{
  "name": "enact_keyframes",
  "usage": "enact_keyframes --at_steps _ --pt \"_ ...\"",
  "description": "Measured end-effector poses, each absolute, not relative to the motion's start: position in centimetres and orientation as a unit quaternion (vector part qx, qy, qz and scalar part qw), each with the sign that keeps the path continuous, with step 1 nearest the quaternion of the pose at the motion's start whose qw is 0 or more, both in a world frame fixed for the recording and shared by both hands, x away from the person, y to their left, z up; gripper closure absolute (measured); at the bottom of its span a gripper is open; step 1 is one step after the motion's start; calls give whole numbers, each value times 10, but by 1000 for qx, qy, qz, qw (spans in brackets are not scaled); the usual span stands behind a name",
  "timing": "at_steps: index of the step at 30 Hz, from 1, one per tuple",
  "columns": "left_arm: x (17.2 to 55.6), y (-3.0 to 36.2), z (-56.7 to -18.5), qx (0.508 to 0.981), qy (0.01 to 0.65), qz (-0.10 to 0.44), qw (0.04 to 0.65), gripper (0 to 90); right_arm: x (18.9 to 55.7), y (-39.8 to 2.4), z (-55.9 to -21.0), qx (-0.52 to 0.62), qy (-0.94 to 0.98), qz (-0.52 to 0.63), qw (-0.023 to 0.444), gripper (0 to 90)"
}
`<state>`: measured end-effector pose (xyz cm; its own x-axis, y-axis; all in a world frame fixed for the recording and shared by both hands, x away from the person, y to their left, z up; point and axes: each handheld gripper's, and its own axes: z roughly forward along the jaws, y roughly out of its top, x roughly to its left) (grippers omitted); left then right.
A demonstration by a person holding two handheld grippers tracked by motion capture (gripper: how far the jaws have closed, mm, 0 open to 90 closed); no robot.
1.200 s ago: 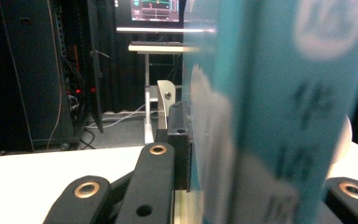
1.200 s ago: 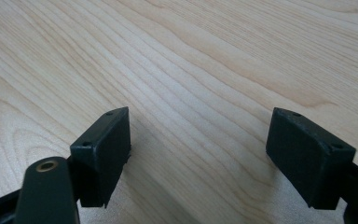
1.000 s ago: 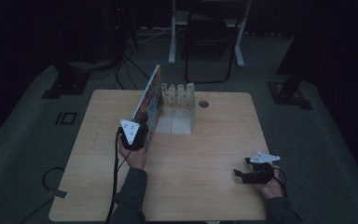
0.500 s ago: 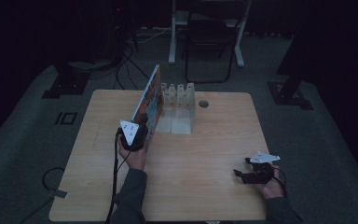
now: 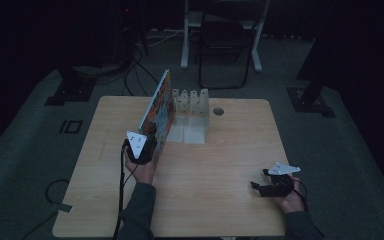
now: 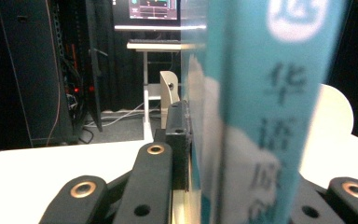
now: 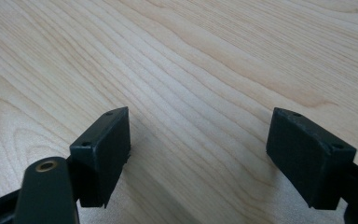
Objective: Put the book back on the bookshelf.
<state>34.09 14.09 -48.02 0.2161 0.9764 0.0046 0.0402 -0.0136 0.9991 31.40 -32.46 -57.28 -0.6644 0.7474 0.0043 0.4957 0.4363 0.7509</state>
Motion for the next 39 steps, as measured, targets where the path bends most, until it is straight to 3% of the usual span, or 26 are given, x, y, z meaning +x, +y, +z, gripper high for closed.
enact_keyframes --at_steps 19,39 --pt "338 153 -483 571 443 427 543 741 314 -325 -573 374 831 377 167 212" --pt "336 162 -486 597 426 390 557 546 314 -325 -573 374 831 377 167 212"
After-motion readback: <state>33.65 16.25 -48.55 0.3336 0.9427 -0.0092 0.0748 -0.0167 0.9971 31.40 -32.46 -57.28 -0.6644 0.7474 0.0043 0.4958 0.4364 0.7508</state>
